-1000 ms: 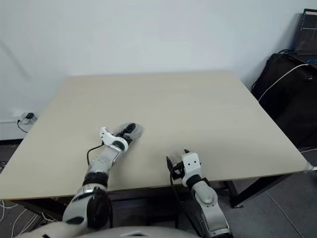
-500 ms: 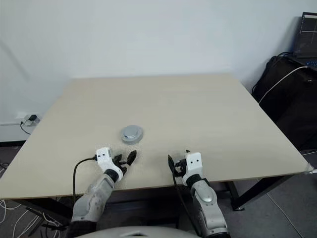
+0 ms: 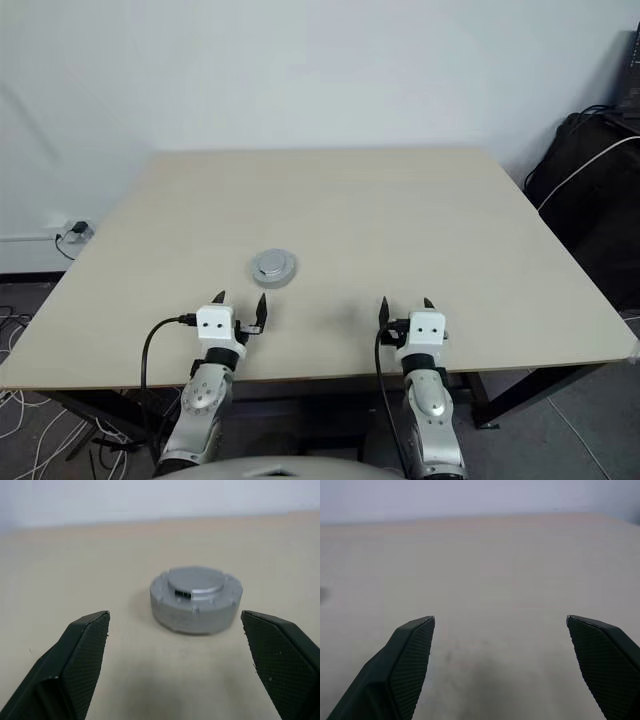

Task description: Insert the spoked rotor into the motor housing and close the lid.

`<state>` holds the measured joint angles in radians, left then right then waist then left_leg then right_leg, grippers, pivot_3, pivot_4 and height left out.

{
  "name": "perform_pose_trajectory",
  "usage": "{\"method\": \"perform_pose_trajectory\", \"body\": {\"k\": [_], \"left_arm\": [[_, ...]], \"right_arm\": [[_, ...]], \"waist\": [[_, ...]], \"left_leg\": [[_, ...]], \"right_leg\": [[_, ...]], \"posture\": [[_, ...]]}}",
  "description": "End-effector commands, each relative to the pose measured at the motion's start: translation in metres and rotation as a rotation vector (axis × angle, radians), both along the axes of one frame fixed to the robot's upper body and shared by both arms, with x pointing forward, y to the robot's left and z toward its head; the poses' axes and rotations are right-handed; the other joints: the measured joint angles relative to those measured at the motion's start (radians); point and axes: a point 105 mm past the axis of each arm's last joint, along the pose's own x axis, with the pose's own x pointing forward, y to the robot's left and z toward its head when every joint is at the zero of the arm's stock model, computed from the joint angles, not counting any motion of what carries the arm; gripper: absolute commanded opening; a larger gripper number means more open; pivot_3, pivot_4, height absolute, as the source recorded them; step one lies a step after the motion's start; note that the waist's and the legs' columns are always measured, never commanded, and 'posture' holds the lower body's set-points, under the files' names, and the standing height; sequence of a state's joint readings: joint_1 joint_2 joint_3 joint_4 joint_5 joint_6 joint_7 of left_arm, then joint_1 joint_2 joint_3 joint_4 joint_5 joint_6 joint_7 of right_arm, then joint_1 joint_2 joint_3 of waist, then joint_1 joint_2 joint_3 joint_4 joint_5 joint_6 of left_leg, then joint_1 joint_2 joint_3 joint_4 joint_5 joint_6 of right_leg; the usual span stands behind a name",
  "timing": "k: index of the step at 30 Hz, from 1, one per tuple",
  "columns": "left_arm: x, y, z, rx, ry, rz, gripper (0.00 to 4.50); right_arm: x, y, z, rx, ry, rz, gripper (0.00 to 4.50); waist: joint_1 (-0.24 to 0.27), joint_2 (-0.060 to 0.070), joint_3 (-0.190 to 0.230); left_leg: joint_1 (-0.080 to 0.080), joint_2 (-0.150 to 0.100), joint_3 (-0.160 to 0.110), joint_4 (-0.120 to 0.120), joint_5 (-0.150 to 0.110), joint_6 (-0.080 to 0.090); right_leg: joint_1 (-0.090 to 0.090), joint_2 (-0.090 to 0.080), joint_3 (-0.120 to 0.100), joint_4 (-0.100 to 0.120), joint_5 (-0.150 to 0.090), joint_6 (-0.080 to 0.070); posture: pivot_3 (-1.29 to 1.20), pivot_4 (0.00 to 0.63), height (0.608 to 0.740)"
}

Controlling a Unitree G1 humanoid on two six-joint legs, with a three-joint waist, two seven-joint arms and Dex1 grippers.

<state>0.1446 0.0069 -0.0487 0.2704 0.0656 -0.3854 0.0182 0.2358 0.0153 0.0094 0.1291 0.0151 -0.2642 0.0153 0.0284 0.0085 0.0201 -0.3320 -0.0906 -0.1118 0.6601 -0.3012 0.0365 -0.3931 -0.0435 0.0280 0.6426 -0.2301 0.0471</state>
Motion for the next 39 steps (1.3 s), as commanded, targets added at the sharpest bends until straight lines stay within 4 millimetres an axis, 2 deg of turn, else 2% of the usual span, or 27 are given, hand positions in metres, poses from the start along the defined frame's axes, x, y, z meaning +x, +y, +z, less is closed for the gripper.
{"method": "perform_pose_trajectory", "body": {"k": [1,22,39], "left_arm": [[0.003,0.003,0.012,0.002,-0.072,0.038,4.46],[0.000,0.001,0.009,-0.092,-0.056,0.053,4.46],[-0.002,-0.001,0.005,-0.089,-0.034,0.034,4.46]], "right_arm": [[0.002,0.001,0.020,0.020,-0.080,0.001,4.50],[0.011,0.008,0.017,0.044,-0.050,0.062,4.50],[0.012,0.011,0.016,0.064,-0.049,0.070,4.50]], "waist": [[0.000,0.000,0.000],[0.000,0.000,0.002],[0.000,0.001,0.003]], "left_leg": [[0.000,0.000,0.000,0.000,0.000,0.000],[0.000,0.000,0.000,0.000,0.000,0.001],[-0.001,0.000,-0.001,0.000,0.000,0.001]], "right_leg": [[0.000,0.000,0.000,0.000,0.000,0.000],[0.000,0.000,-0.002,0.000,0.000,0.000],[0.000,0.000,-0.003,0.000,-0.001,0.000]], "posture": [[0.00,0.000,0.740],[0.00,0.000,0.740],[0.00,0.000,0.740]]}}
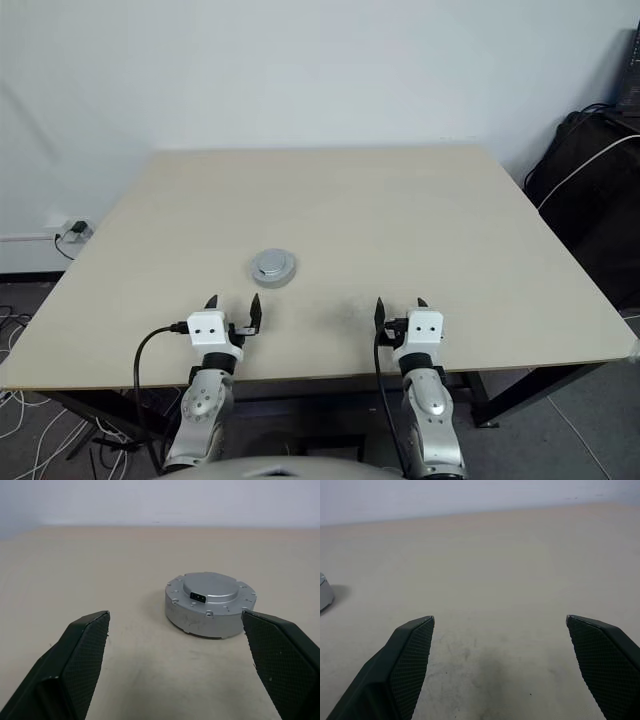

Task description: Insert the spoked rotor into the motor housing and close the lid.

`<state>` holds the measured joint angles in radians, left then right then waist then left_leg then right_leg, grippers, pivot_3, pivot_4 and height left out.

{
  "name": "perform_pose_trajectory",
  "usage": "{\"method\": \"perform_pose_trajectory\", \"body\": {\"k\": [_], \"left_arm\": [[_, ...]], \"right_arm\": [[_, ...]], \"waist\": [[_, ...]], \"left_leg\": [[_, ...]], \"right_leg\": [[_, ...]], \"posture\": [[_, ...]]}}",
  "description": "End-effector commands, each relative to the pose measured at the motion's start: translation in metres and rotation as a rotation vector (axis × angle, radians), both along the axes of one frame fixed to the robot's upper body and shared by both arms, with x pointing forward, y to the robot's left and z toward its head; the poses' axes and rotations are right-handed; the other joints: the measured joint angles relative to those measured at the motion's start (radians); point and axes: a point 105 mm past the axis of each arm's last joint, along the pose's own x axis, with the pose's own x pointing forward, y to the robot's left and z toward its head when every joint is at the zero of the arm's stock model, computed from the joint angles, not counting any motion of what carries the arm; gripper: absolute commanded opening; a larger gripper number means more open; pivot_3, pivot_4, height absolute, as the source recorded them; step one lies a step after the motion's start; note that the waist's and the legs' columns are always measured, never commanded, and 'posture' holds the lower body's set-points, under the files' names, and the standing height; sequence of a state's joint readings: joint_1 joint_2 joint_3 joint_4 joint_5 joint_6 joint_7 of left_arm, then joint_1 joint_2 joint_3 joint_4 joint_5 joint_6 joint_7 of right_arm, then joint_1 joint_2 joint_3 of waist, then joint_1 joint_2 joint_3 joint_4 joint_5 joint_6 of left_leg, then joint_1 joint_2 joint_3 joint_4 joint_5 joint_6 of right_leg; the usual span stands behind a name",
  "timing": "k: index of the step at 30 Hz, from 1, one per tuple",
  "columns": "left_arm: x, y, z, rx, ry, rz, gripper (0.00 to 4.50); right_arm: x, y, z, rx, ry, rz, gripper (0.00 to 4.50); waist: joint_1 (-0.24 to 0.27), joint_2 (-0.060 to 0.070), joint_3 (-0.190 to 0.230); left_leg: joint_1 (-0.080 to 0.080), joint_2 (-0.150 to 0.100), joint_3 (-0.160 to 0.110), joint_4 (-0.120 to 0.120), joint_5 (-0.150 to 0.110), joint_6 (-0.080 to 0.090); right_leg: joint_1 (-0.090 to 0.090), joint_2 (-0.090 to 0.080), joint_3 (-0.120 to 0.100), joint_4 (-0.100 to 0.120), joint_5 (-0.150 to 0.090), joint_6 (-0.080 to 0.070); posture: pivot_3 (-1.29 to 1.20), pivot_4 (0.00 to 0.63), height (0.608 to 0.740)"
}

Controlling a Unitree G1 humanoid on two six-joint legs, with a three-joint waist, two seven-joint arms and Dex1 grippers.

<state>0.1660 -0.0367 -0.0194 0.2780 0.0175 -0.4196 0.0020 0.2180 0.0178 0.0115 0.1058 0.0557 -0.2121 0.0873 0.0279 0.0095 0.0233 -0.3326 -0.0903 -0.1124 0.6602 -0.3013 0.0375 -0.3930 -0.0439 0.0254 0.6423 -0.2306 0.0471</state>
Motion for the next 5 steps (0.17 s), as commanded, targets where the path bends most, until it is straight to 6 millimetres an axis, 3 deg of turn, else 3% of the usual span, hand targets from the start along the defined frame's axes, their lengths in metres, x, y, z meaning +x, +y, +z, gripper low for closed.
{"method": "perform_pose_trajectory", "body": {"k": [1,5], "left_arm": [[0.0037,-0.0029,0.0069,-0.005,-0.027,-0.010,4.46],[0.0036,-0.0038,0.0059,0.000,-0.021,-0.015,4.46]], "right_arm": [[0.0062,0.0019,0.0128,0.020,-0.054,0.000,4.50],[0.0058,0.0021,0.0125,0.027,-0.054,-0.001,4.50]], "waist": [[0.000,0.000,0.001],[0.000,0.000,0.001]], "left_leg": [[0.000,0.000,0.000,0.000,0.000,0.000],[0.000,0.000,0.000,0.000,0.000,0.000]], "right_leg": [[0.000,0.000,0.000,0.000,0.000,0.000],[0.000,0.000,0.000,0.000,0.000,0.000]], "posture": [[0.00,0.000,0.740],[0.00,0.000,0.740]]}}
